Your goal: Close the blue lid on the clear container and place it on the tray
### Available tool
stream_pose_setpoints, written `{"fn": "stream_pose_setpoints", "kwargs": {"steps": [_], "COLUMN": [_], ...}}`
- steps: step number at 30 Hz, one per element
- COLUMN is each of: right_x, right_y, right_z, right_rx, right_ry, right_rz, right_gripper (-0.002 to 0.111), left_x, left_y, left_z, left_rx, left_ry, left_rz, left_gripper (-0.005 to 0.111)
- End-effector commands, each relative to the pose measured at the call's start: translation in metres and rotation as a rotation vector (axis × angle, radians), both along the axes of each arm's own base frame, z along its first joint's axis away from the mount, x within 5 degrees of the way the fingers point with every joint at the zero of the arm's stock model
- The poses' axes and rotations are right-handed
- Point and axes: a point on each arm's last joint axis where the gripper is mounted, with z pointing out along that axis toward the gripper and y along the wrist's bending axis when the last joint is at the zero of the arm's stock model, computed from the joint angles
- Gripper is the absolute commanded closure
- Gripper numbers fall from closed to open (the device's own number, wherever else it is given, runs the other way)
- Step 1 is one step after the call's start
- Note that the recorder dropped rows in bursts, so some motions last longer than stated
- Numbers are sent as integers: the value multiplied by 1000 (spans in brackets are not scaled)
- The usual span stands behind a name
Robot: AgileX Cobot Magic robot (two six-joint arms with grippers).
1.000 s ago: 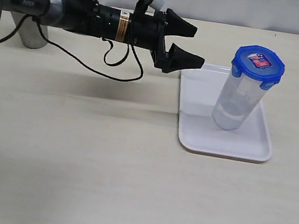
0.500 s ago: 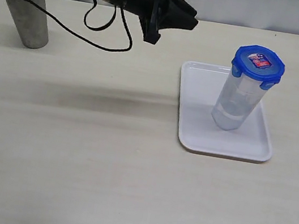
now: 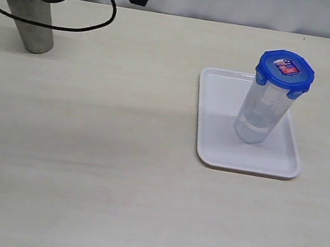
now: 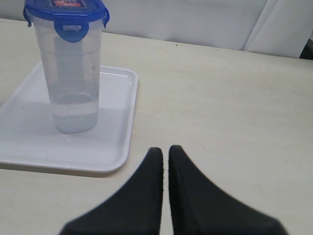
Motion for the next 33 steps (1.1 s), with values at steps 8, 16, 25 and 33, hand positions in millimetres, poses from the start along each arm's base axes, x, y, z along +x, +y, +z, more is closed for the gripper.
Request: {"fn": "stream_pose_setpoints", "kwargs": {"steps": [8, 16, 25, 33], "right_x": [0, 0, 0, 0], "right_y": [-1, -1, -1, -1], "right_z": [0, 0, 0, 0], "right_rx": [-10, -10, -11, -11], "right_ry": [0, 0, 0, 0], "right_rz": [-6, -6, -6, -6], "right_gripper": [104, 104, 104, 104], "left_x": [-124, -240, -290, -295], "left_y": [69, 117, 124, 119], "left_z": [46, 46, 20, 21], "left_rx": [-34, -265, -324, -375], "left_ry": [-201, -356, -436, -395], "left_rz": [254, 373, 254, 189], "left_gripper": [107, 107, 107, 107]}}
